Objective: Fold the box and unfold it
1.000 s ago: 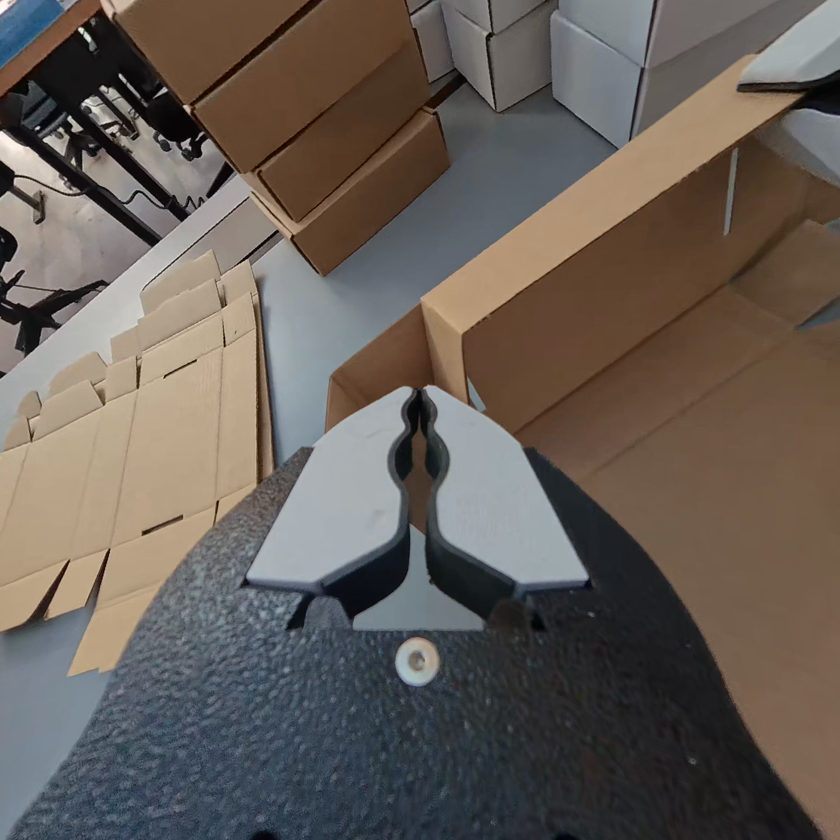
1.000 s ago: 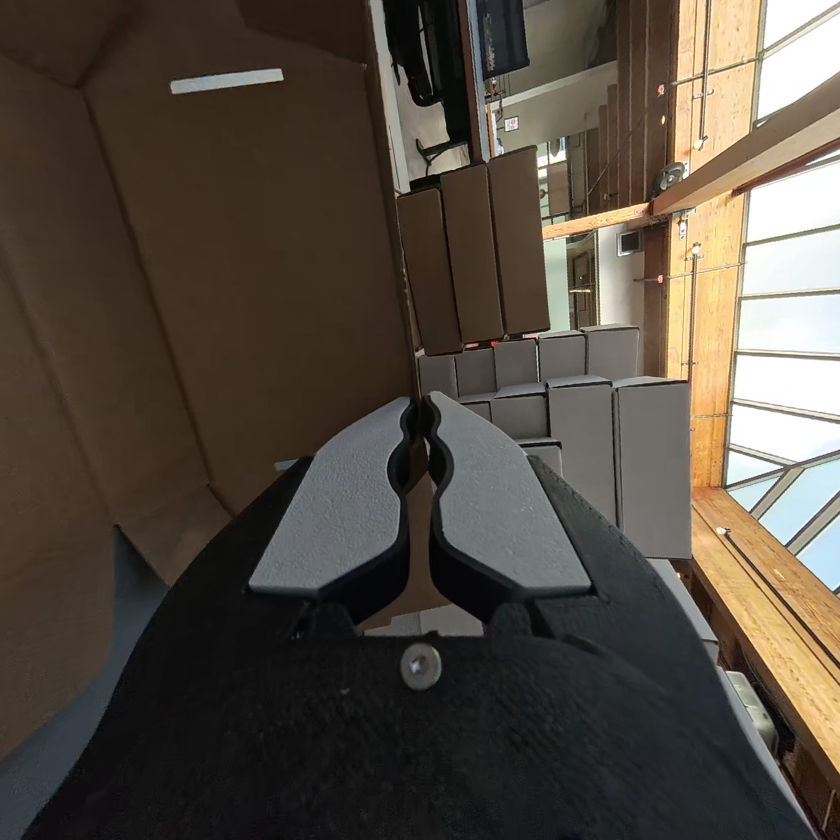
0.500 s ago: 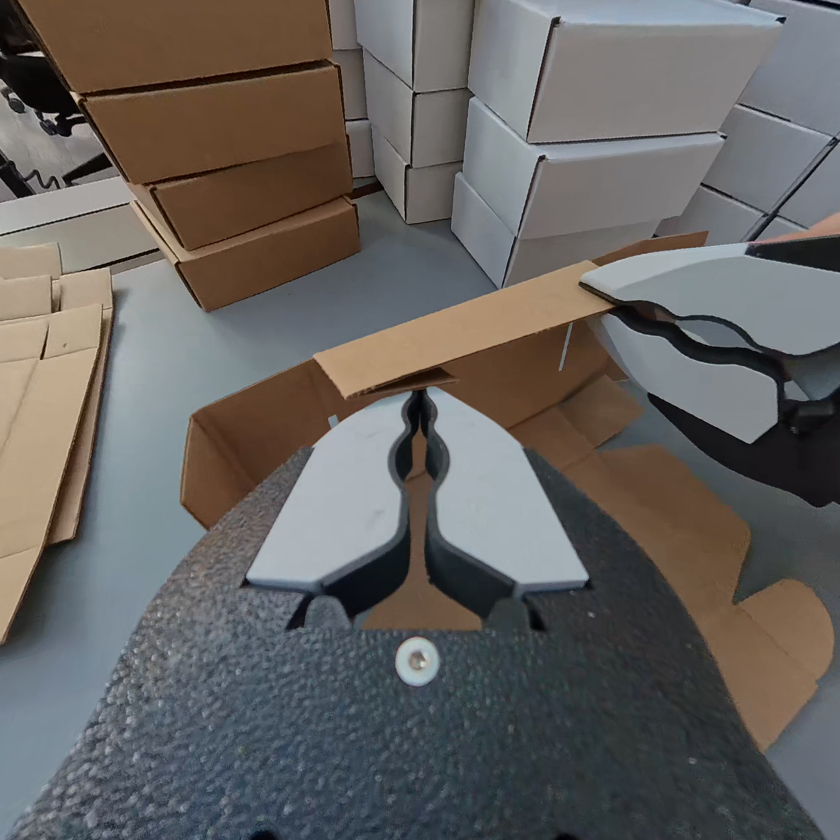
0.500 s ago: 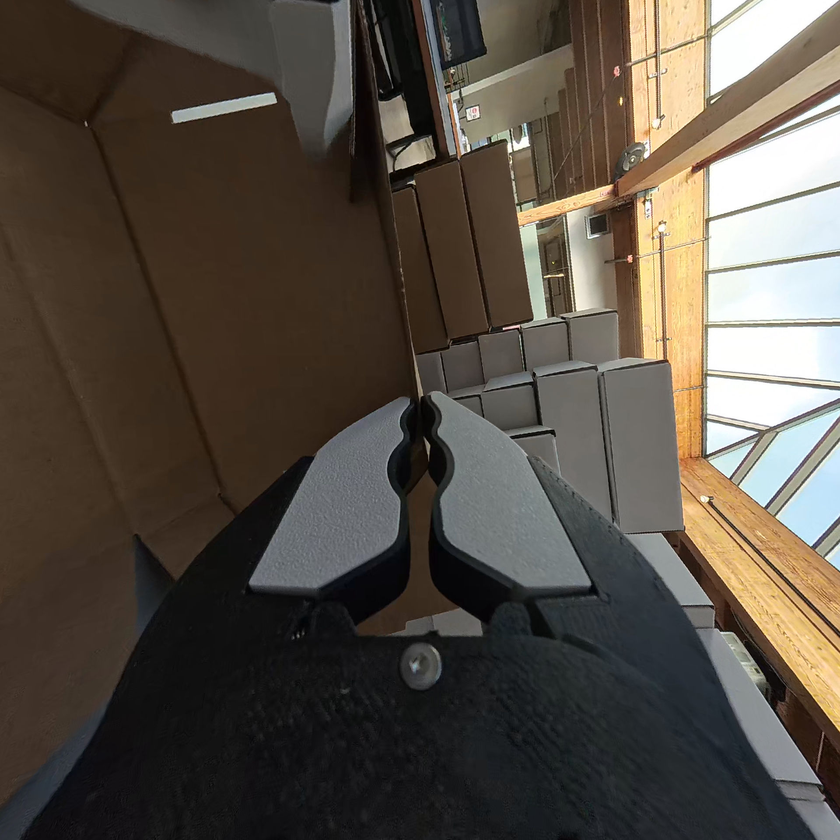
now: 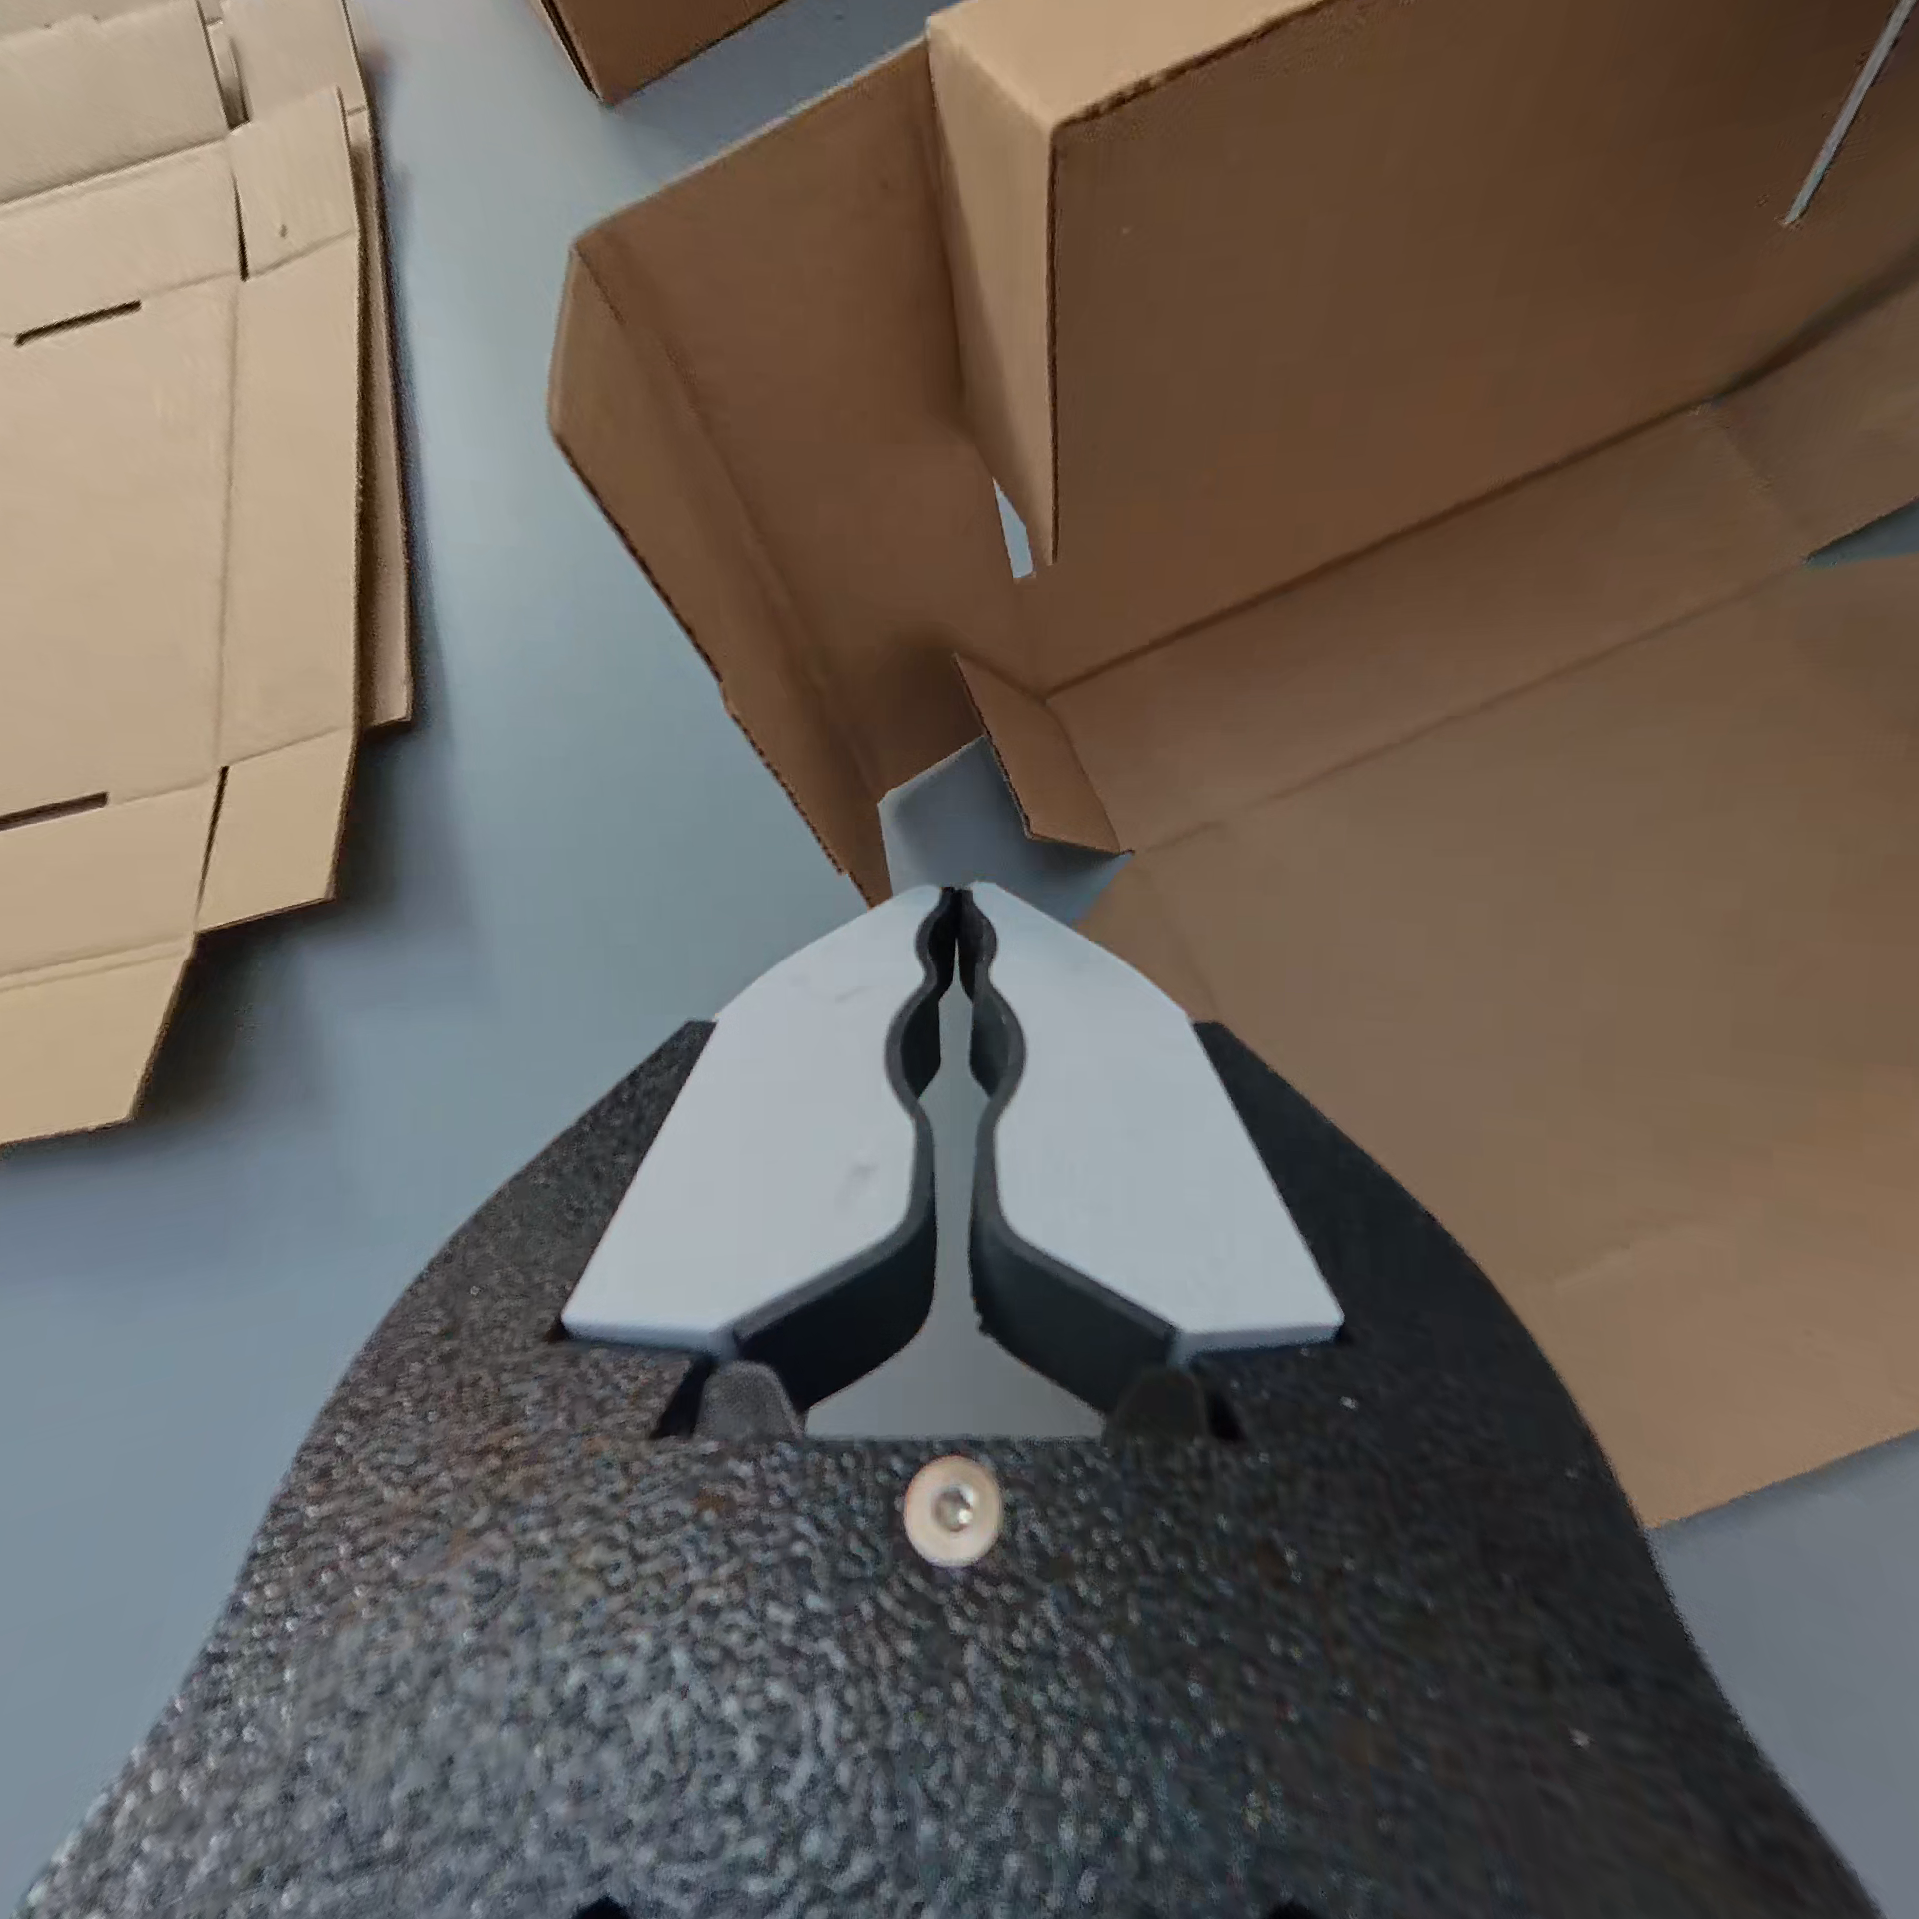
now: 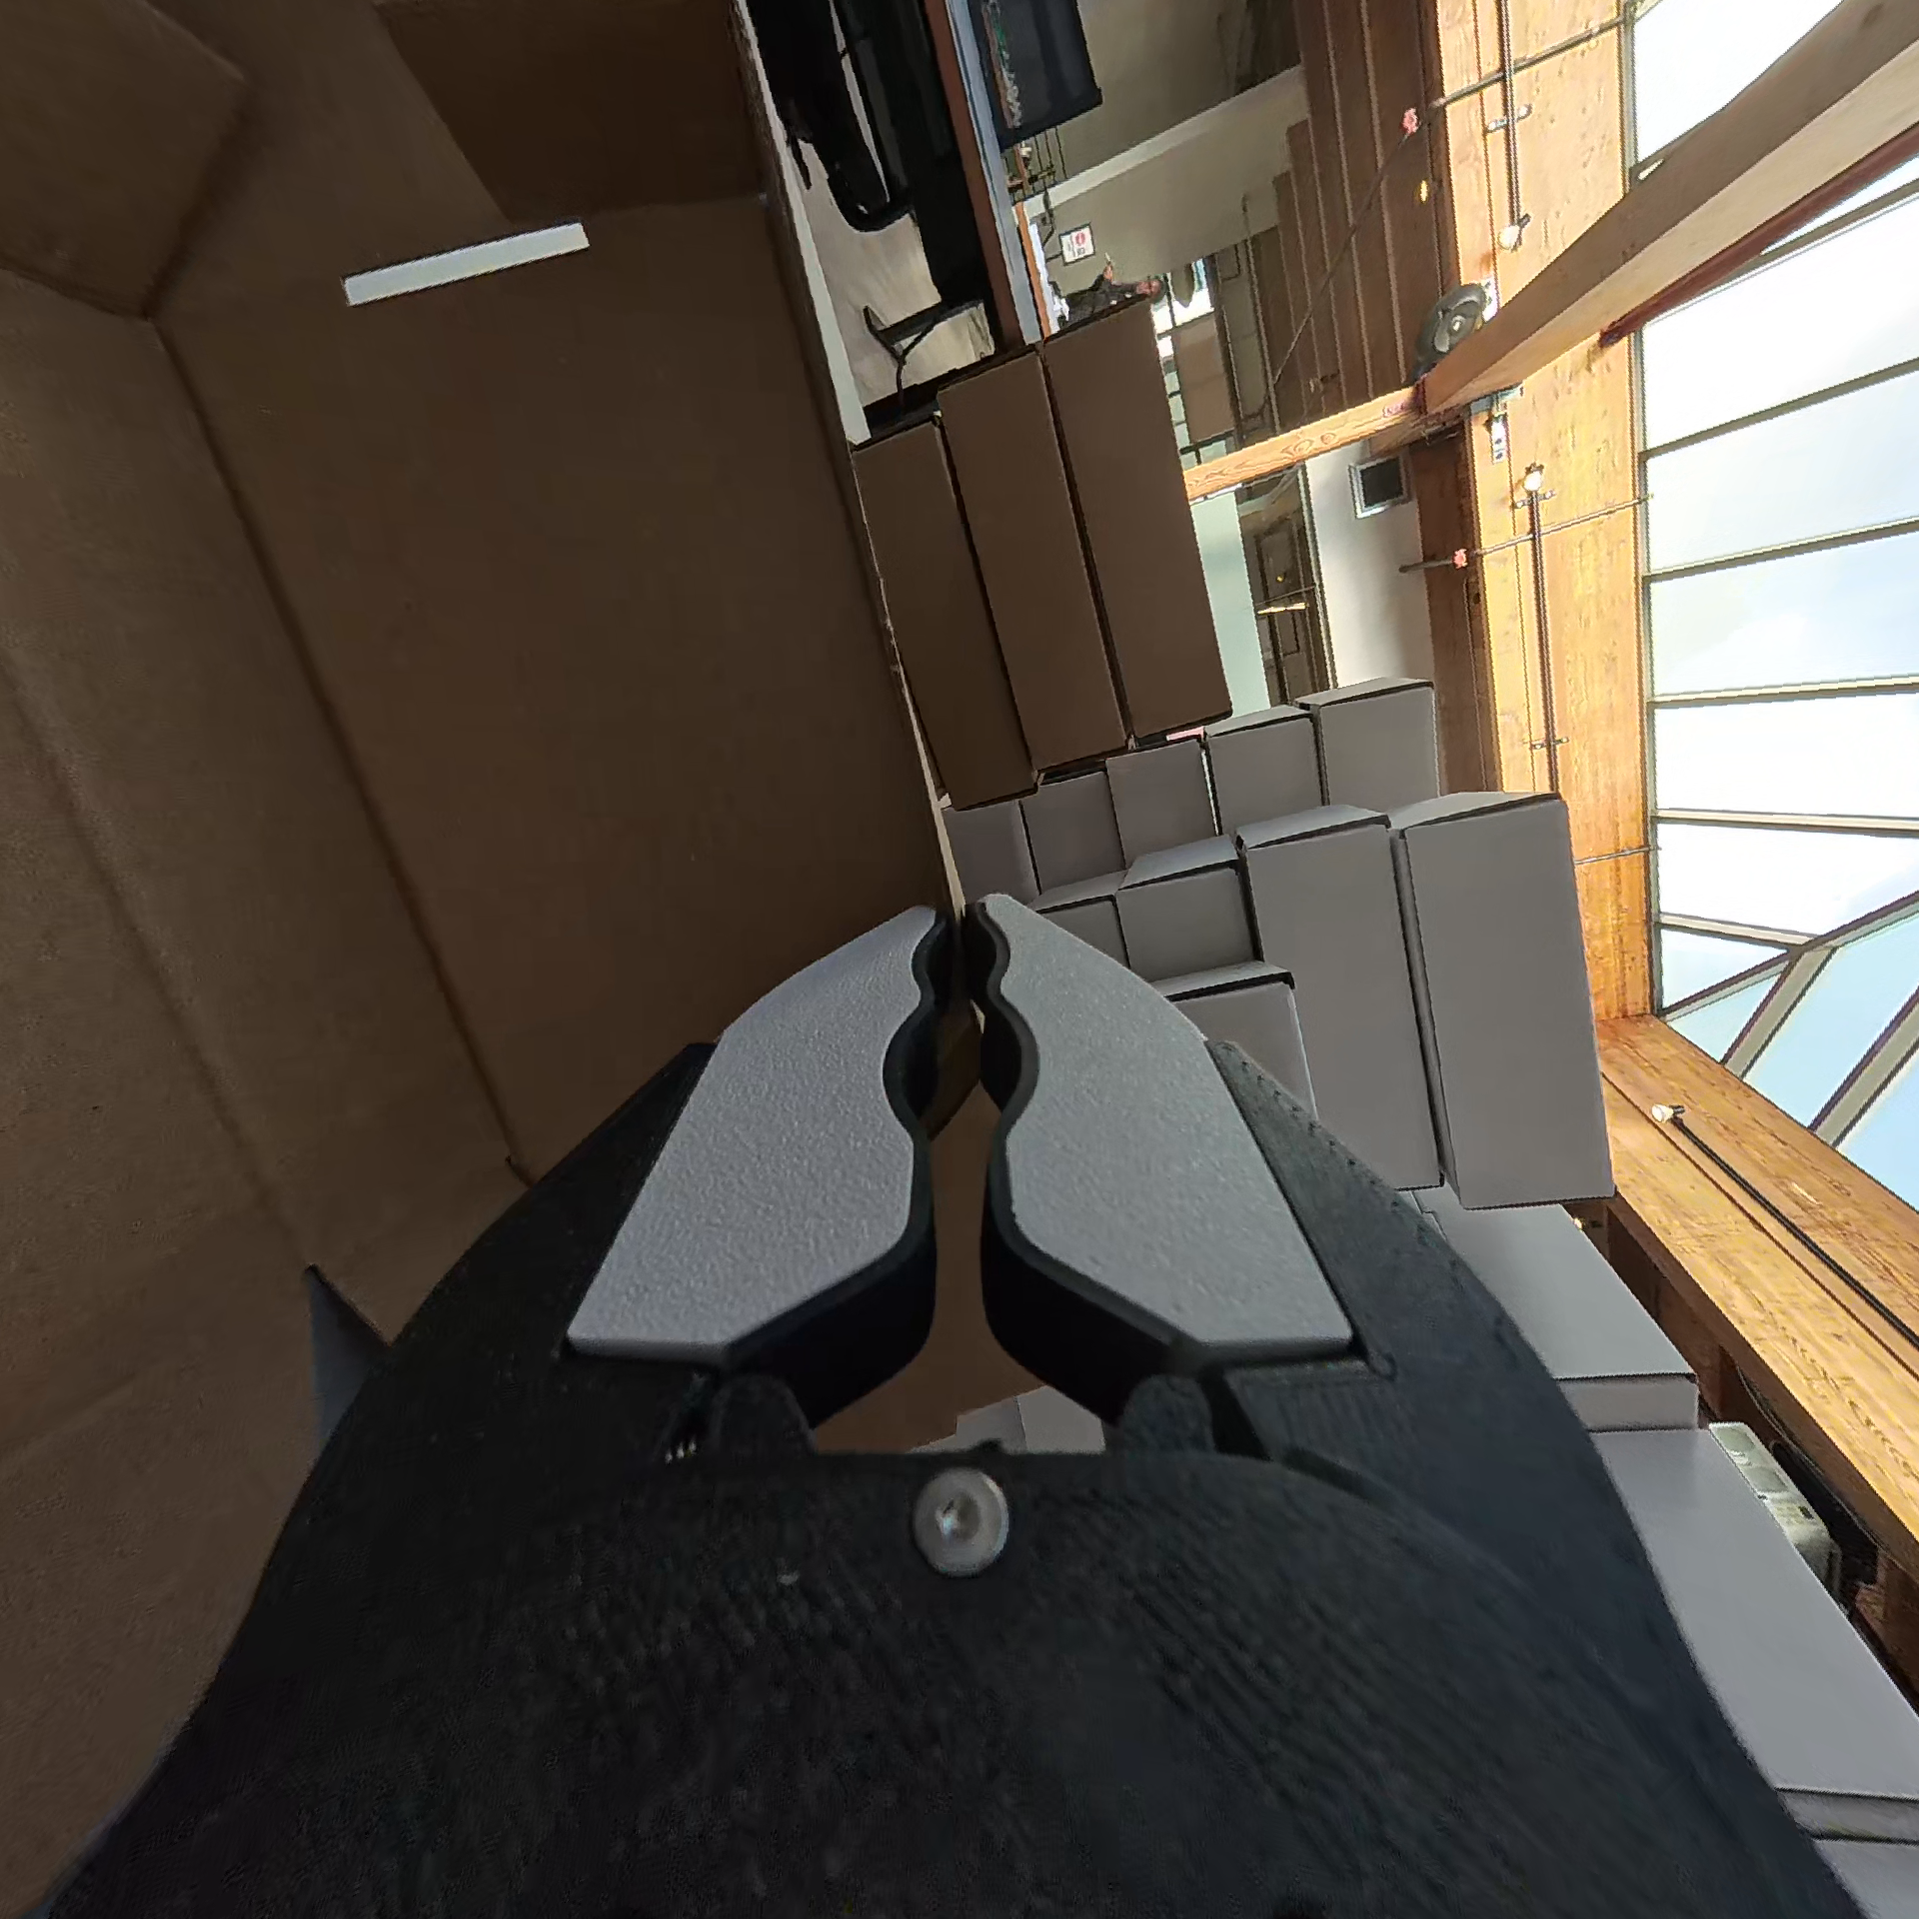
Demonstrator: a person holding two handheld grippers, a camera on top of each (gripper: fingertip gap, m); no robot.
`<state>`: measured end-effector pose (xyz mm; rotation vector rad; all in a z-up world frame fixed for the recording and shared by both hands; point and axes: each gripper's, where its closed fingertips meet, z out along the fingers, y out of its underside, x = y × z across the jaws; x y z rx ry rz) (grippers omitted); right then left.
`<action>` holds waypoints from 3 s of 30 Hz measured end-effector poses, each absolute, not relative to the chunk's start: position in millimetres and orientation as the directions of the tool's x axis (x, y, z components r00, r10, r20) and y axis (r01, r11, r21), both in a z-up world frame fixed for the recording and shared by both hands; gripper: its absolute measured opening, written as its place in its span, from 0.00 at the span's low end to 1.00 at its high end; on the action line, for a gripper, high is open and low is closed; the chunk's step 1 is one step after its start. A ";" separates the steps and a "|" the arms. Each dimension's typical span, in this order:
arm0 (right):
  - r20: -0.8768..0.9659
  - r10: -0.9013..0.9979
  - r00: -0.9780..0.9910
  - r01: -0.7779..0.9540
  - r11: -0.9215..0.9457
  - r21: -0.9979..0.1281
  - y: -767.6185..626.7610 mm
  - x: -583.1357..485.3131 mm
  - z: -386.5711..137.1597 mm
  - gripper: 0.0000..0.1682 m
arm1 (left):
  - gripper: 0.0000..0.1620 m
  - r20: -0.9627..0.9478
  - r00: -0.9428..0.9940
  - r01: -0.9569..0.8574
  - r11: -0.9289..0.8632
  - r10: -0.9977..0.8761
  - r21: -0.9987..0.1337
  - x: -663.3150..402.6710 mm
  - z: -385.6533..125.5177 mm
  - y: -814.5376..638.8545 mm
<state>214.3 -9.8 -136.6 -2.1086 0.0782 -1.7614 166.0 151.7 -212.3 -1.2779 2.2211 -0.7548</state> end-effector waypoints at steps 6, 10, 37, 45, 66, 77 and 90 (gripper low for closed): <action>0.900 -0.362 0.244 0.226 -0.881 -0.416 -8.8 212.9 -136.3 0.02 | 0.00 -0.126 -0.554 -0.503 0.451 -0.823 -0.737 174.9 -216.5 110.9; 0.916 -0.331 0.228 0.237 -0.893 -0.382 -8.9 212.7 -136.2 0.02 | 0.00 -0.318 -0.664 -0.371 0.668 -0.676 -0.645 175.7 -226.9 96.0; 0.991 -0.084 0.103 0.193 -0.976 -0.103 -9.1 206.2 -135.8 0.00 | 0.13 -0.209 -0.760 -0.260 0.582 -0.615 -0.770 250.8 -188.6 162.1; 0.999 -0.026 0.030 0.009 -1.000 -0.026 -11.6 203.2 -136.6 0.01 | 0.08 -0.152 -0.825 -0.194 0.526 -0.544 -0.828 209.5 -179.5 132.7; 0.991 0.115 0.064 0.188 -0.977 0.101 -9.4 176.6 -138.8 0.02 | 0.13 -0.033 -0.968 -0.075 0.411 -0.249 -0.908 163.1 -171.5 117.6; 0.936 -0.009 0.353 0.261 -0.959 -0.107 -8.5 181.5 -138.0 0.03 | 0.12 -0.144 -0.864 -0.125 0.483 -0.483 -0.867 167.9 -173.3 107.7; 0.895 -0.087 0.438 0.274 -0.935 -0.225 -4.3 178.9 -140.8 0.05 | 0.16 -0.042 -0.657 -0.337 0.342 -0.753 -0.877 198.0 -173.7 102.4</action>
